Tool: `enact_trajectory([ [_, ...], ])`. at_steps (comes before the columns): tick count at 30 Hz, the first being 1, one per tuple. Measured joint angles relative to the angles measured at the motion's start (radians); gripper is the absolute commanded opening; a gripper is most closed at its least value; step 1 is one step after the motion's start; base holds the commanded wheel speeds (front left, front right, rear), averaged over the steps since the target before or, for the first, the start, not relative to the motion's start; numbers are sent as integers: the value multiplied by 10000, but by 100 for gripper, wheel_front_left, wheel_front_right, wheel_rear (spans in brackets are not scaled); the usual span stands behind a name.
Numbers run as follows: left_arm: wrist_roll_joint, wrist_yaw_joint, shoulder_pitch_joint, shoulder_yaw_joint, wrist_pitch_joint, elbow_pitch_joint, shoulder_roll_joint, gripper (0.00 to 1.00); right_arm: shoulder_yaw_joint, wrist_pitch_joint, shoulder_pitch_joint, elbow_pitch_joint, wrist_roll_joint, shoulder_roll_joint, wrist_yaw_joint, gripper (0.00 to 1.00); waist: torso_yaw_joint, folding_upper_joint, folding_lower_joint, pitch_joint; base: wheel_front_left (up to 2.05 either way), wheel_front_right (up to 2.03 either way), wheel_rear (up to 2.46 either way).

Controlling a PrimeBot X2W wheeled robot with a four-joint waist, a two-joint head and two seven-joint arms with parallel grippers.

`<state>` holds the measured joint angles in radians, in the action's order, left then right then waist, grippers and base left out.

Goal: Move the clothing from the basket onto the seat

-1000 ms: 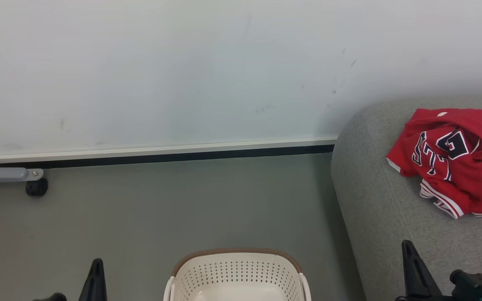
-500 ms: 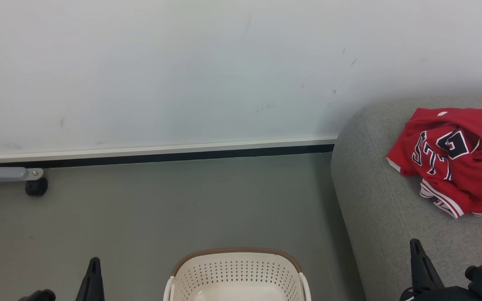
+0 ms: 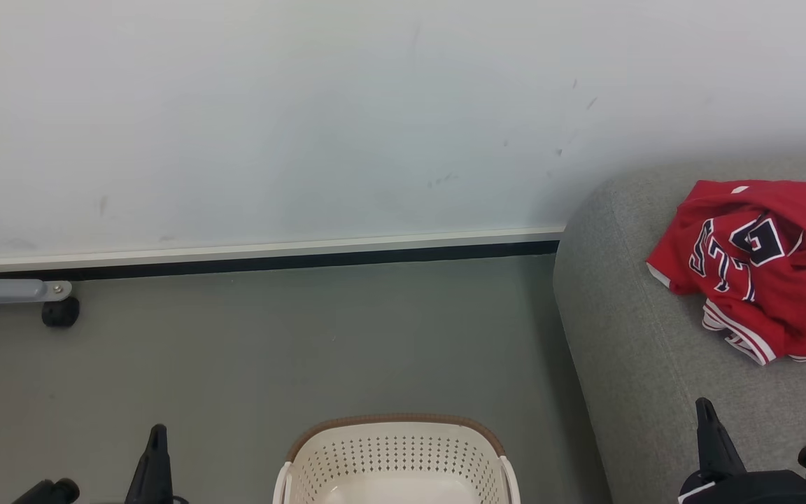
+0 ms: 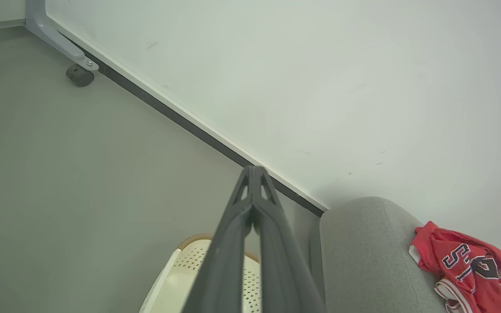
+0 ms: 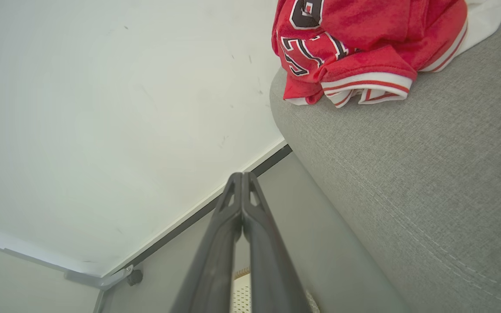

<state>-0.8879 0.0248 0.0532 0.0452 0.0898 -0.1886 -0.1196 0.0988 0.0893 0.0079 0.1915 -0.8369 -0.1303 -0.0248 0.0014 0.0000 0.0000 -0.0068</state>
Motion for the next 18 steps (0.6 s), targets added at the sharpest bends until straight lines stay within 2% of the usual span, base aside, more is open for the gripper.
enact_trajectory([
  [18, -1923, -362, -319, -370, -548, -238, 221, 0, -654, -548, -212, 238, -2090, 226, 368, 0, -4, 0, 0, 21, 0, 0, 0],
])
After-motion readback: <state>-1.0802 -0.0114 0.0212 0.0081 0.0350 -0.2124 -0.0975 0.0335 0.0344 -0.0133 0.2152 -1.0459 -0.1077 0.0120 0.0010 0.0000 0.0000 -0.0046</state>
